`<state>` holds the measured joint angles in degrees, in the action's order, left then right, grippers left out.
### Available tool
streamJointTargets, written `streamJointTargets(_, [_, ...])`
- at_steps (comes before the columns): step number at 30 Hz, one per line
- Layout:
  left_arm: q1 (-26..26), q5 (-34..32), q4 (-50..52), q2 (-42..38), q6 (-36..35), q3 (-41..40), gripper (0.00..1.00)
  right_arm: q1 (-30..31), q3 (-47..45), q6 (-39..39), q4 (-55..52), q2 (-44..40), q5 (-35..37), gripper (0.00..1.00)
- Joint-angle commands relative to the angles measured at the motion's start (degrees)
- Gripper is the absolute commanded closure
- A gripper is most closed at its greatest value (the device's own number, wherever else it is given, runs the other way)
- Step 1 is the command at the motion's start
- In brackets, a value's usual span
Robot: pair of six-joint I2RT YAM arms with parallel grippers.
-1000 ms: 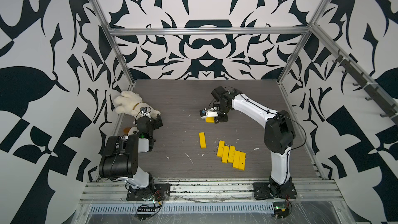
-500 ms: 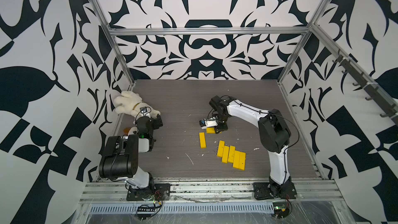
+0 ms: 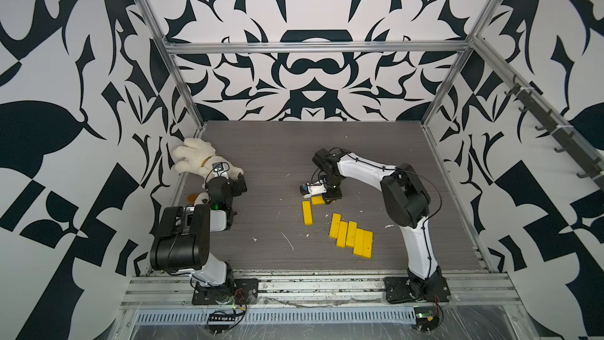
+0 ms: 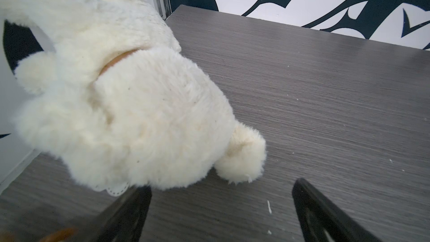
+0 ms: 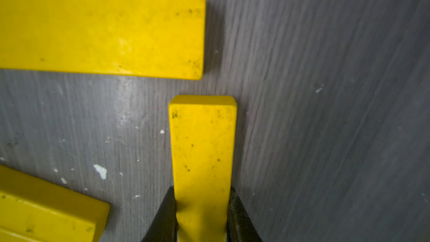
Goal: Assemble the number 8 with building blocks
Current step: Assemble the building block at the center of the board.
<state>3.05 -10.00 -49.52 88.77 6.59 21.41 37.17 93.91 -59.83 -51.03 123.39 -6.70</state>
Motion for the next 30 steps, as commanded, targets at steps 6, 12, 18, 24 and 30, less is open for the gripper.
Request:
streamJointTargets(6, [0.26, 0.33, -0.85, -0.27, 0.0, 0.4, 0.01, 0.19, 5.44, 2.31, -2.18, 1.94, -2.21, 0.97])
streamJointTargets(12, [0.27, 0.35, -0.92, -0.29, 0.0, 0.39, 0.01, 0.24, 7.49, 3.37, -4.7, 2.82, -1.34, 0.95])
streamJointTargets(18, [0.23, 0.33, -0.89, -0.29, -0.01, 0.39, 0.01, 1.15, 6.34, 4.65, -3.83, 1.79, -1.74, 0.93])
streamJointTargets(24, [0.23, 0.38, -0.84, -0.33, -0.03, 0.39, 0.01, 1.63, 5.37, 4.98, -3.42, 0.97, -1.15, 0.9])
streamJointTargets(30, [0.25, 0.41, -0.86, -0.3, -0.02, 0.43, 0.01, 2.03, 5.24, 5.34, -4.6, 0.57, -0.13, 0.87])
